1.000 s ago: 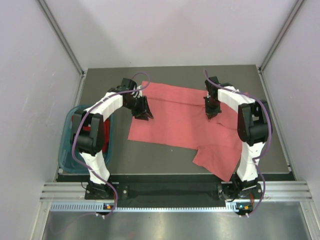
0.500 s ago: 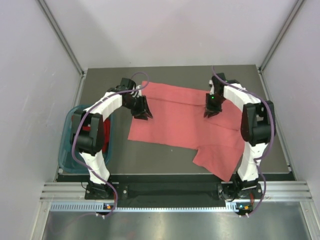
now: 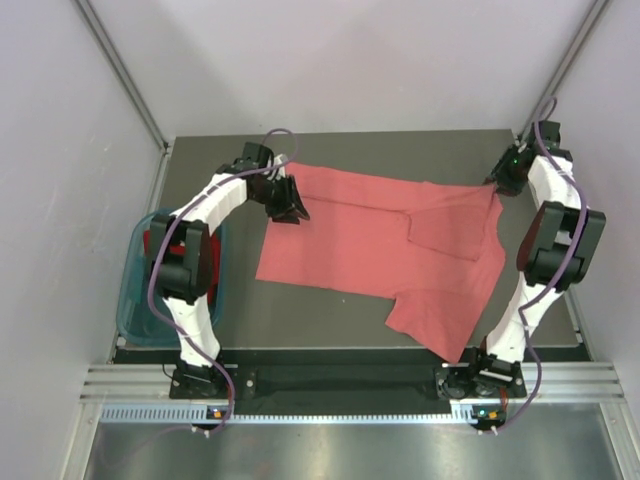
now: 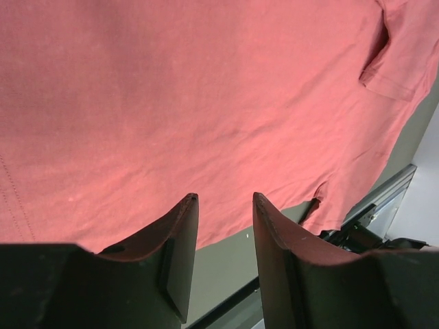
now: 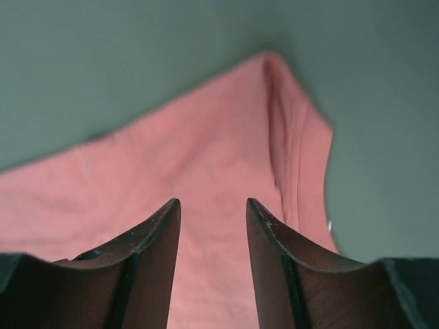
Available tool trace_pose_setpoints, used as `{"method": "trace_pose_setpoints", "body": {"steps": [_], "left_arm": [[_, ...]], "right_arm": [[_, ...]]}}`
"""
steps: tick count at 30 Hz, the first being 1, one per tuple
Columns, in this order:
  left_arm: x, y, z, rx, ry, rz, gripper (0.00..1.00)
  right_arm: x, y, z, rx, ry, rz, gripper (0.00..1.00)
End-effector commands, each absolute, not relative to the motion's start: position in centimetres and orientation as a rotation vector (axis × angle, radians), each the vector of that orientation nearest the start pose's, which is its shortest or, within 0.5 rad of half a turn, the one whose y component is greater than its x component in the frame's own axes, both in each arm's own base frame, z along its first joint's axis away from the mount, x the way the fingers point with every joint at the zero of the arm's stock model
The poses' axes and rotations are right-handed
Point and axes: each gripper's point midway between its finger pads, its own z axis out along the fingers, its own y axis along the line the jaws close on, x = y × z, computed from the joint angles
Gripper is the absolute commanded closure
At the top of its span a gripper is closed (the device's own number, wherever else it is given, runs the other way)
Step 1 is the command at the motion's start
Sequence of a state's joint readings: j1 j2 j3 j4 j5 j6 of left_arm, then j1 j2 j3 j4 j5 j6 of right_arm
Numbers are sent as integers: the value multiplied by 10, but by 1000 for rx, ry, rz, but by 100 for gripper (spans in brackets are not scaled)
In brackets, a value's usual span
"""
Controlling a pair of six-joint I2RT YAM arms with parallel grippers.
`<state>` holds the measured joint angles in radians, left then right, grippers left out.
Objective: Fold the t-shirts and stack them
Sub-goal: Fold the tshirt
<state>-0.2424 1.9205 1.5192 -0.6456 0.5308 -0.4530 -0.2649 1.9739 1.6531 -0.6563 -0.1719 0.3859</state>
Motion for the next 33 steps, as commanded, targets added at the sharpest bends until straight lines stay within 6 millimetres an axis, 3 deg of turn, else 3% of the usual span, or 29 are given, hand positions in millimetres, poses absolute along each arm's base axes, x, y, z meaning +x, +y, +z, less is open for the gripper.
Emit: {"method": "trace_pose_setpoints", "body": {"steps": [1, 8, 13, 24, 29, 33], "left_arm": [[414, -208, 123, -89, 2629, -946, 58], [439, -216, 132, -118, 2576, -980, 58], [458, -222, 134, -166, 2534, -1064, 58], [526, -223, 152, -314, 2320, -1249, 58], [552, -221, 149, -358, 2247, -1307, 57], [571, -215, 142, -363, 2226, -1259, 57]], "right_arm": [[517, -98, 120, 749, 2331, 254, 57], [552, -103, 112, 761, 2265, 347, 66], [554, -108, 88, 807, 2279, 359, 66], [515, -143, 28, 970, 2402, 198, 69], [512, -151, 28, 946, 2425, 142, 69], [518, -152, 49, 868, 2417, 142, 67]]}}
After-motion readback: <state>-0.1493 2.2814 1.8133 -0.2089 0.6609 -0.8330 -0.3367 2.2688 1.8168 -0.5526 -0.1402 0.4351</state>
